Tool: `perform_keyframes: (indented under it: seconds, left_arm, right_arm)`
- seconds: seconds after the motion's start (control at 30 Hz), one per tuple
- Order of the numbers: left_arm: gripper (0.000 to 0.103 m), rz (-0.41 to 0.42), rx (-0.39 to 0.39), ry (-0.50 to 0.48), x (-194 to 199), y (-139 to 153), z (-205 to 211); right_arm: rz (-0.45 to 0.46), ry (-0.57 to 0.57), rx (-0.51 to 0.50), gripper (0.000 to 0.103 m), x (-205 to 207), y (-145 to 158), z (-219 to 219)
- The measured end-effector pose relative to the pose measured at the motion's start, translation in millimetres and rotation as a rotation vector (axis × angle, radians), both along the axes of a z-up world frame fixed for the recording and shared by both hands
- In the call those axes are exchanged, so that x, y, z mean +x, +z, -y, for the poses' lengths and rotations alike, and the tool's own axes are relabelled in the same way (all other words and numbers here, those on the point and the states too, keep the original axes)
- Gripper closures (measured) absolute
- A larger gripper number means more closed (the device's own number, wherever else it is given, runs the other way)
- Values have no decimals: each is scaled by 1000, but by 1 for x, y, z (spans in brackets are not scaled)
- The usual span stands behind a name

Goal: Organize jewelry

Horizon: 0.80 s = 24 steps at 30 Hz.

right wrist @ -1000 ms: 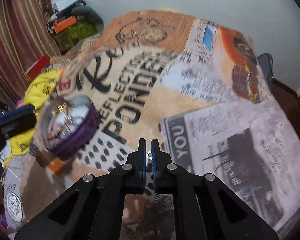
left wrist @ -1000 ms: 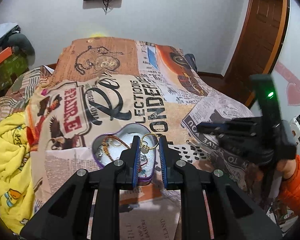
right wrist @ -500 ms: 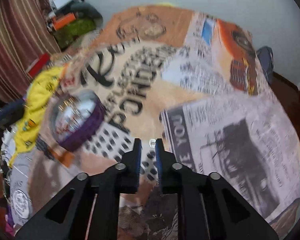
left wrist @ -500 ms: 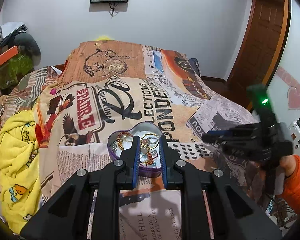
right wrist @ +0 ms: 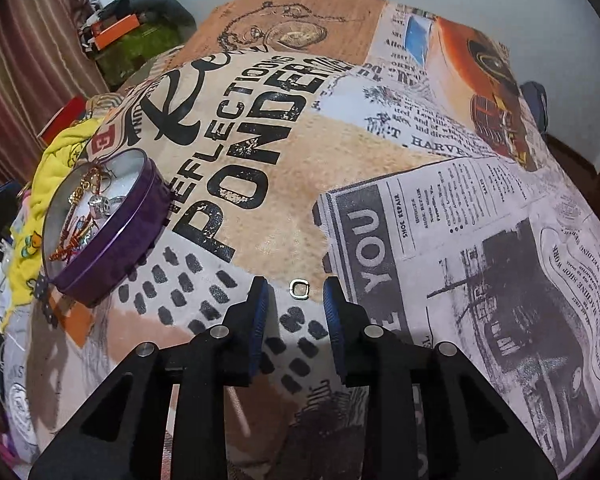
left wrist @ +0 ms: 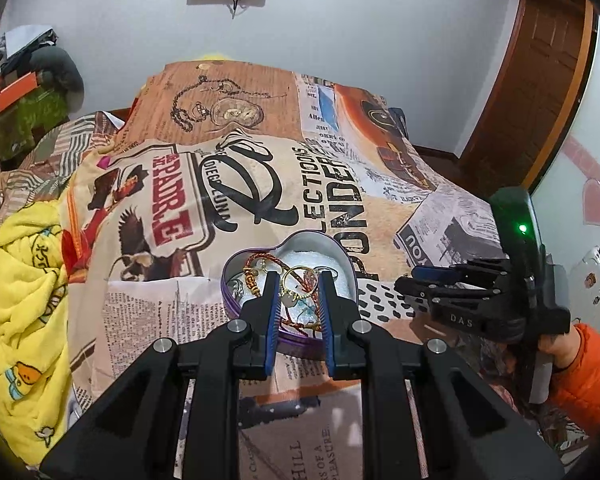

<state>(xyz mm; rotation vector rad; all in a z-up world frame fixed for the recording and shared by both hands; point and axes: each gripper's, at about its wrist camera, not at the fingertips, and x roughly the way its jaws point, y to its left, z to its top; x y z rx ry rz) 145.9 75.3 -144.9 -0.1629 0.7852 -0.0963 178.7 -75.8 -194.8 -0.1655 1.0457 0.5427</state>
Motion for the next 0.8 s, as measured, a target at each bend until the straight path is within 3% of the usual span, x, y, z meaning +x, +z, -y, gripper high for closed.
perform_keyframes:
  seconds: [0.03, 0.1, 0.13, 0.43, 0.8]
  left_arm:
    - [86, -2, -3, 0, 2, -1, 0]
    - [86, -4, -6, -1, 4, -3, 1]
    - [86, -6, -5, -2, 5, -4, 2]
    - [86, 8, 12, -2, -1, 4, 2]
    - [86, 37, 21, 26, -12, 22, -18]
  right_arm:
    - [12, 0, 0, 78, -1, 0, 0]
    - [26, 4, -3, 93, -5, 1, -1]
    - [26, 5, 0, 95, -4, 1, -1]
    - [4, -2, 27, 95, -4, 11, -1]
    - [145, 70, 168, 95, -26, 89, -28]
